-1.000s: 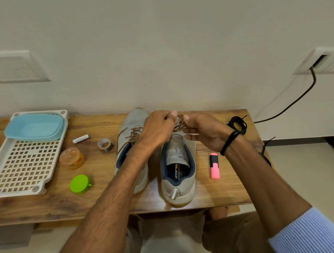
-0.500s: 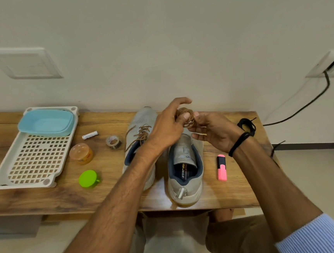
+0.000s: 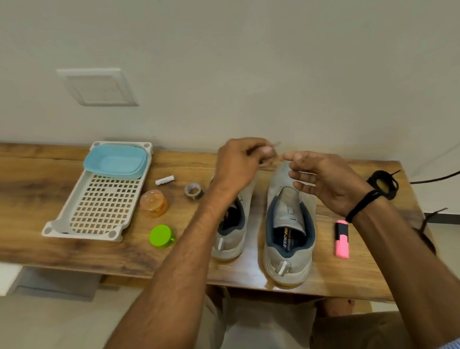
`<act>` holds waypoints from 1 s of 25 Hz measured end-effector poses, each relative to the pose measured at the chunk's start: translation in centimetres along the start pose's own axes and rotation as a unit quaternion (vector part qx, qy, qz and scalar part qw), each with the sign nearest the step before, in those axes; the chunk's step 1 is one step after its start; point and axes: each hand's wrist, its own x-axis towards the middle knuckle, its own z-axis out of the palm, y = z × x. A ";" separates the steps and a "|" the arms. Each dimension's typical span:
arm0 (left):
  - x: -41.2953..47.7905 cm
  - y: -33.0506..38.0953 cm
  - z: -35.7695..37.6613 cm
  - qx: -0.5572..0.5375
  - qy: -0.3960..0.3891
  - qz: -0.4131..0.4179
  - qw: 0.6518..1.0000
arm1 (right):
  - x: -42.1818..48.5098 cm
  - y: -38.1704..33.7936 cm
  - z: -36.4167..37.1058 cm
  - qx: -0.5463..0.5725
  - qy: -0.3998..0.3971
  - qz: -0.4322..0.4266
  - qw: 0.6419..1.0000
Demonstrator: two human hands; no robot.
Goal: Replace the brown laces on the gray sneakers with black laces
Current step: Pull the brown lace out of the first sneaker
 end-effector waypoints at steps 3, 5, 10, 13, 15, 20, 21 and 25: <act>3.3 -4.1 -3.7 -0.018 0.098 -0.138 0.985 | 0.3 0.2 -0.6 -0.033 0.033 -0.024 0.999; 5.5 -7.6 -6.1 -0.017 0.161 -0.229 0.960 | 0.5 0.4 -1.2 -0.039 0.042 -0.027 0.998; 8.3 -13.3 -7.7 0.121 0.136 -0.282 0.942 | 1.4 0.9 -1.2 -0.072 0.044 -0.017 0.996; 8.7 -13.1 -7.9 0.236 0.099 -0.265 0.930 | 1.6 1.1 -0.9 -0.090 0.036 -0.017 0.995; 8.6 -12.4 -8.2 0.289 0.083 -0.279 0.912 | 1.5 1.1 -0.8 -0.096 0.034 -0.022 0.995; 7.6 -10.8 -10.1 0.185 0.198 -0.338 0.901 | 1.0 1.1 -0.7 -0.120 0.034 -0.031 0.992; 7.6 -10.1 -10.8 0.123 0.253 -0.356 0.891 | 1.0 1.2 -0.6 -0.123 0.038 -0.033 0.991; 6.8 -6.1 -13.2 -0.067 0.358 -0.334 0.869 | 1.2 1.2 -0.1 -0.149 0.068 -0.058 0.985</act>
